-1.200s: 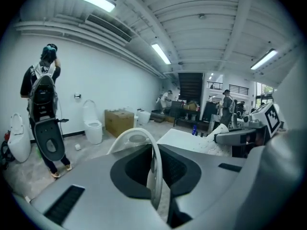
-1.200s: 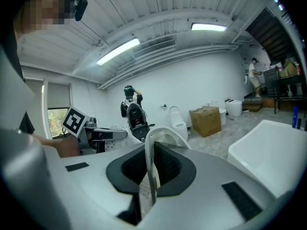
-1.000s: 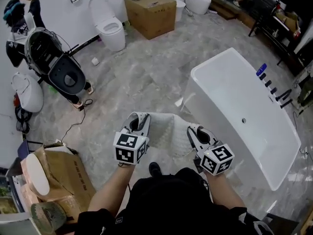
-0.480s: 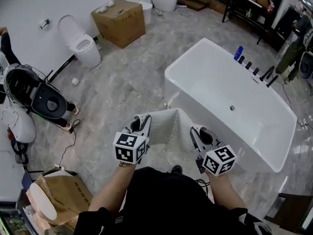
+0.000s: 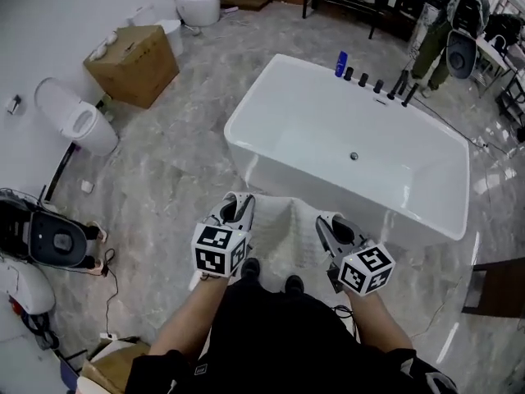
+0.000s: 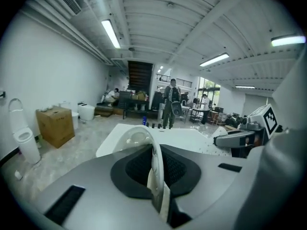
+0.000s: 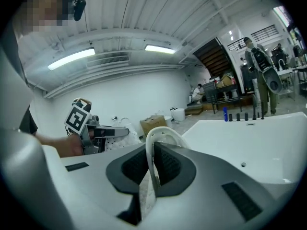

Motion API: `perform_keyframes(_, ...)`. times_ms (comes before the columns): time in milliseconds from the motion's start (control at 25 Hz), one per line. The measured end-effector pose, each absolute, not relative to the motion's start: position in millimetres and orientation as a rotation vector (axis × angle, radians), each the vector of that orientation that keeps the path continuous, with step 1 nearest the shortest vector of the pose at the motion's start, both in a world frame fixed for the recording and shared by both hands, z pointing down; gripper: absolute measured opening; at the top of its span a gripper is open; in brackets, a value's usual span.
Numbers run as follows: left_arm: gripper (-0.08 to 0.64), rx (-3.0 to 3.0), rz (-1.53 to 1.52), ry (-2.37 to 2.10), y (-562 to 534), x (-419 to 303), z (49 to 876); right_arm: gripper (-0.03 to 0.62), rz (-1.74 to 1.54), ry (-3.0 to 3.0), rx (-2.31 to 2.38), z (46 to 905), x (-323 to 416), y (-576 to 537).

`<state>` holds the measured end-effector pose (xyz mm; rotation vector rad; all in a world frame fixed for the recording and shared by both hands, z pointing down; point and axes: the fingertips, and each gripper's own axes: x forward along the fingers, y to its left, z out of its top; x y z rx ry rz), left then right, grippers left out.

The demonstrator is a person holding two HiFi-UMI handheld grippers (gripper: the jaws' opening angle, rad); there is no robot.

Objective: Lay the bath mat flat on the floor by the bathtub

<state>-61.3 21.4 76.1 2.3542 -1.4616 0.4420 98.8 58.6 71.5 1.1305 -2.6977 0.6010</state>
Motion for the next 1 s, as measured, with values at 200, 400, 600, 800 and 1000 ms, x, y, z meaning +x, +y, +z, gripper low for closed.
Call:
perform_keyframes(200,0.021,2.483,0.484,-1.298,-10,-58,74,0.028,0.642,-2.594,1.342,70,99,46)
perform_keyframes(400,0.022,2.566,0.537,-1.137,-29,-75,92,0.028,0.679,-2.478,1.573,72,100,37)
perform_keyframes(600,0.021,2.557,0.572,-1.033,-41,-78,115,0.028,0.742,-2.383,1.672,85,106,43)
perform_keyframes(800,0.023,2.505,0.598,-0.947,-42,-66,144,0.028,0.823,-2.302,1.733,108,115,49)
perform_keyframes(1000,0.023,2.486,0.648,-0.876,-43,-47,172,0.028,0.894,-2.249,1.745,133,125,40)
